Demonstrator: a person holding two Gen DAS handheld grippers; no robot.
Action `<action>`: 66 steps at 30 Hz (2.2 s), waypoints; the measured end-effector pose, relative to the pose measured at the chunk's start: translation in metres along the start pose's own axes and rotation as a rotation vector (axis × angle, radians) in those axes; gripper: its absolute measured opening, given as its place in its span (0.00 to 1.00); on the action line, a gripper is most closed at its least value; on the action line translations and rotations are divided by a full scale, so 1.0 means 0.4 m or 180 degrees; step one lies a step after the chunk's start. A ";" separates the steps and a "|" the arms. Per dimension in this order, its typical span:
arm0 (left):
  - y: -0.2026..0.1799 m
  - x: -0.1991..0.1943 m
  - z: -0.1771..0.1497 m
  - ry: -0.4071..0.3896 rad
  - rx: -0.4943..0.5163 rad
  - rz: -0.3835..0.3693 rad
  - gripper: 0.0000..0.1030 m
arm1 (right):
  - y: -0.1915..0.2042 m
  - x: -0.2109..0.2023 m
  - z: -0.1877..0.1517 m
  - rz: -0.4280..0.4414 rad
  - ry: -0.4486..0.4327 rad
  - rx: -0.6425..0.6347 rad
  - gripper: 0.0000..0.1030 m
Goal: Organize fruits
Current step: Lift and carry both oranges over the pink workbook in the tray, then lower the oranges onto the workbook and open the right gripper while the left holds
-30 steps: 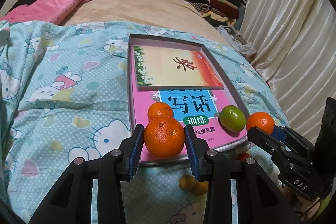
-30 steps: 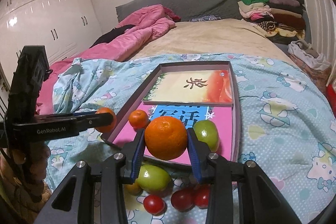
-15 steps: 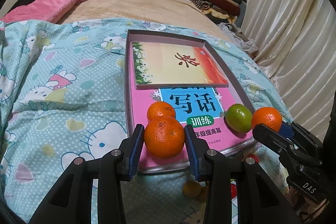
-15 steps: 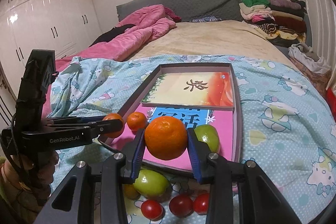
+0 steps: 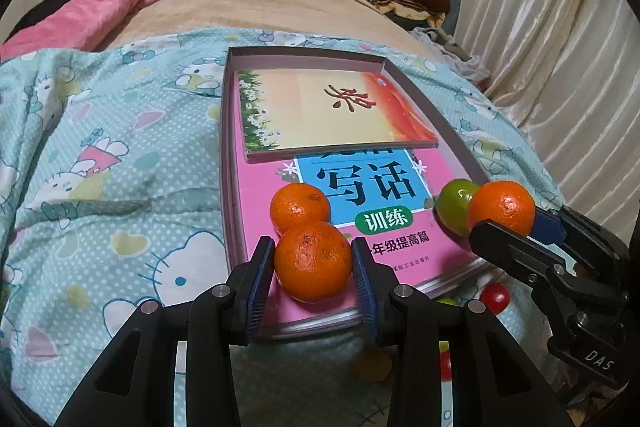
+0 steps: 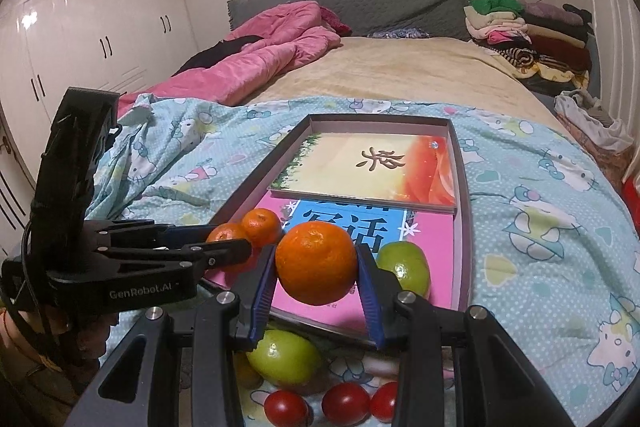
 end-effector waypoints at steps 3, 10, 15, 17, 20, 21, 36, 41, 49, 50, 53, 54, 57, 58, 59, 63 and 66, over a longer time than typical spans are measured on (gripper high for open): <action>-0.003 0.010 -0.006 0.0055 0.0016 -0.0018 0.39 | 0.003 0.002 -0.002 0.0001 0.0011 -0.0022 0.38; -0.003 0.013 -0.010 0.0061 0.0025 -0.0022 0.39 | 0.006 0.012 -0.004 -0.0017 0.0047 -0.0047 0.38; 0.000 0.013 -0.011 0.0063 0.0033 -0.0023 0.39 | 0.010 0.017 -0.006 -0.0053 0.0065 -0.0116 0.38; 0.001 0.014 -0.011 0.0067 0.0013 -0.0031 0.39 | 0.013 0.023 -0.006 -0.0057 0.0087 -0.0145 0.38; 0.003 0.014 -0.012 0.0070 -0.0003 -0.0040 0.39 | 0.021 0.043 -0.005 -0.0079 0.0123 -0.0262 0.38; 0.003 0.014 -0.013 0.0070 -0.0002 -0.0040 0.39 | 0.024 0.053 -0.008 -0.0073 0.0153 -0.0296 0.38; 0.005 0.012 -0.012 0.0072 0.0000 -0.0039 0.39 | 0.013 0.107 -0.050 -0.0061 0.0465 -0.0279 0.38; 0.004 0.012 -0.012 0.0076 -0.0006 -0.0040 0.39 | -0.003 0.114 -0.057 -0.0112 0.0511 -0.0207 0.38; 0.003 0.013 -0.011 0.0079 0.0018 -0.0029 0.39 | -0.009 0.113 -0.056 -0.0128 0.0518 -0.0175 0.38; 0.003 0.013 -0.011 0.0079 0.0022 -0.0029 0.39 | -0.010 0.113 -0.057 -0.0130 0.0521 -0.0160 0.38; 0.004 0.012 -0.011 0.0078 0.0014 -0.0031 0.39 | -0.014 0.112 -0.057 -0.0136 0.0525 -0.0139 0.38; 0.003 0.013 -0.012 0.0080 0.0013 -0.0032 0.39 | -0.015 0.113 -0.057 -0.0136 0.0527 -0.0128 0.38; 0.003 0.013 -0.011 0.0078 0.0019 -0.0028 0.40 | -0.016 0.114 -0.057 -0.0141 0.0526 -0.0123 0.38; 0.003 0.013 -0.012 0.0080 0.0018 -0.0028 0.40 | -0.016 0.114 -0.057 -0.0142 0.0528 -0.0124 0.38; 0.003 0.012 -0.011 0.0080 0.0020 -0.0026 0.40 | -0.017 0.115 -0.058 -0.0141 0.0529 -0.0121 0.38; 0.002 0.012 -0.011 0.0079 0.0022 -0.0024 0.40 | -0.016 0.114 -0.057 -0.0136 0.0525 -0.0120 0.38; 0.003 0.012 -0.011 0.0080 0.0024 -0.0024 0.40 | -0.015 0.113 -0.055 -0.0121 0.0512 -0.0130 0.39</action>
Point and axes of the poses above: each gripper's, at about its wrist camera, not at the fingertips, and x roughly the way its jaws point, y to its left, z to its top, the point moved 2 cm from there along x, roughly the way its jaws point, and after that the axes turned 12 degrees about -y, right-handed, at the moved point
